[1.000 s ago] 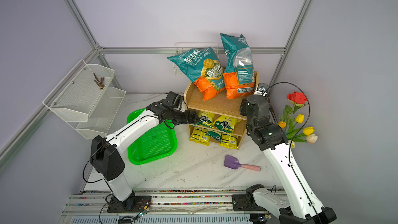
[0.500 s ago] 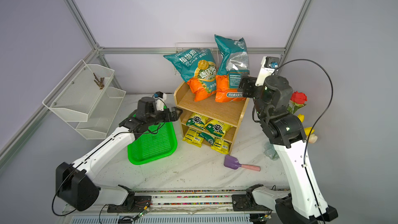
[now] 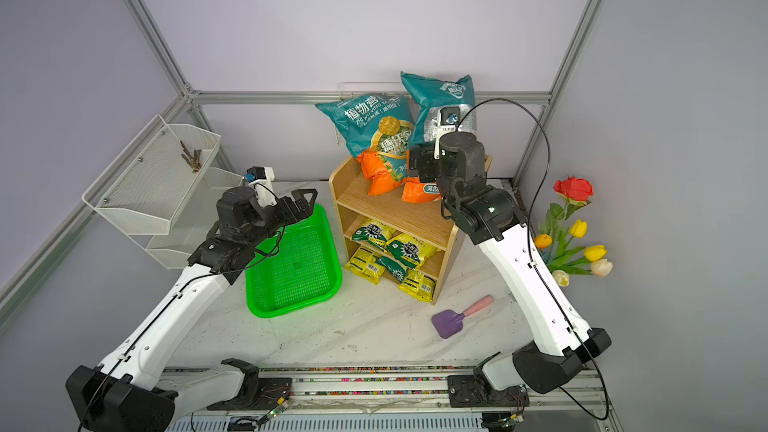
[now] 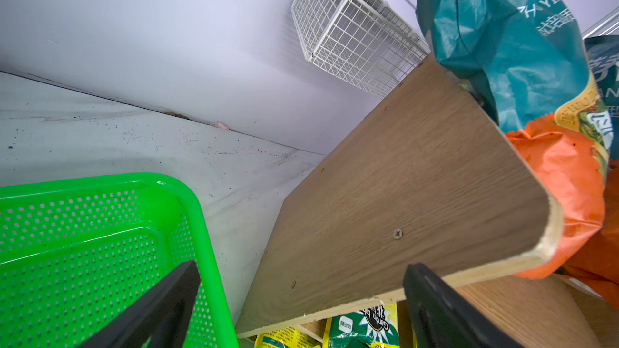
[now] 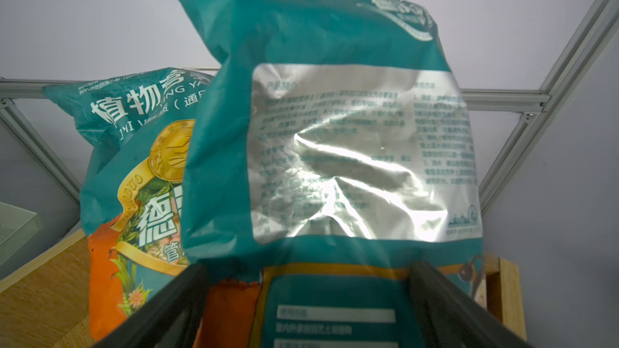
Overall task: Take down the fertilizer bag from the shelf
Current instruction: Pick up the fertilizer bag from the shelf.
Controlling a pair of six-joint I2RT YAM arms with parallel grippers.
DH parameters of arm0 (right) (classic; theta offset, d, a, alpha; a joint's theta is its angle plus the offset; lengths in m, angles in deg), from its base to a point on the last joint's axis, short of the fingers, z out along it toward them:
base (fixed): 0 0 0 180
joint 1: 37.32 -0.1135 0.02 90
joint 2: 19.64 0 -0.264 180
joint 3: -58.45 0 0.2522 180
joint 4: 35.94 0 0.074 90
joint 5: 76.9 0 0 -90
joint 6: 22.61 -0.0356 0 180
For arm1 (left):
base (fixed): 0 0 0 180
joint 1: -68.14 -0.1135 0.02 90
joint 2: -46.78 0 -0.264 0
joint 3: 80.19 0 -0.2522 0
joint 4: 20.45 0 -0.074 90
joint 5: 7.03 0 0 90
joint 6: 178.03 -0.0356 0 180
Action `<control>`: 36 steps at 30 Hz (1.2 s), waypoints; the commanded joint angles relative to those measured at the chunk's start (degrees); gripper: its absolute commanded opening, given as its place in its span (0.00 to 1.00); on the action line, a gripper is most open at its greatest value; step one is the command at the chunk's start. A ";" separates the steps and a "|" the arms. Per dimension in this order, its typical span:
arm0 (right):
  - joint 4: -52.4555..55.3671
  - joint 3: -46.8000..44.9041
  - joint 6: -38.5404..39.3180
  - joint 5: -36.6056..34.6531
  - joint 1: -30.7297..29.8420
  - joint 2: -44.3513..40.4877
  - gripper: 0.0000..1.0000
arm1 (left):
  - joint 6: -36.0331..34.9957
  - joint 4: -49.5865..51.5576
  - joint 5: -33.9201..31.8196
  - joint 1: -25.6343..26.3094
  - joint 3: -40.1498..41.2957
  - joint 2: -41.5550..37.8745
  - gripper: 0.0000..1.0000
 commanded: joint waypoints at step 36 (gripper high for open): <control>-0.04 -9.92 -5.83 -10.81 -1.69 -1.80 0.04 | 4.93 9.16 0.71 -3.53 4.08 -10.00 1.00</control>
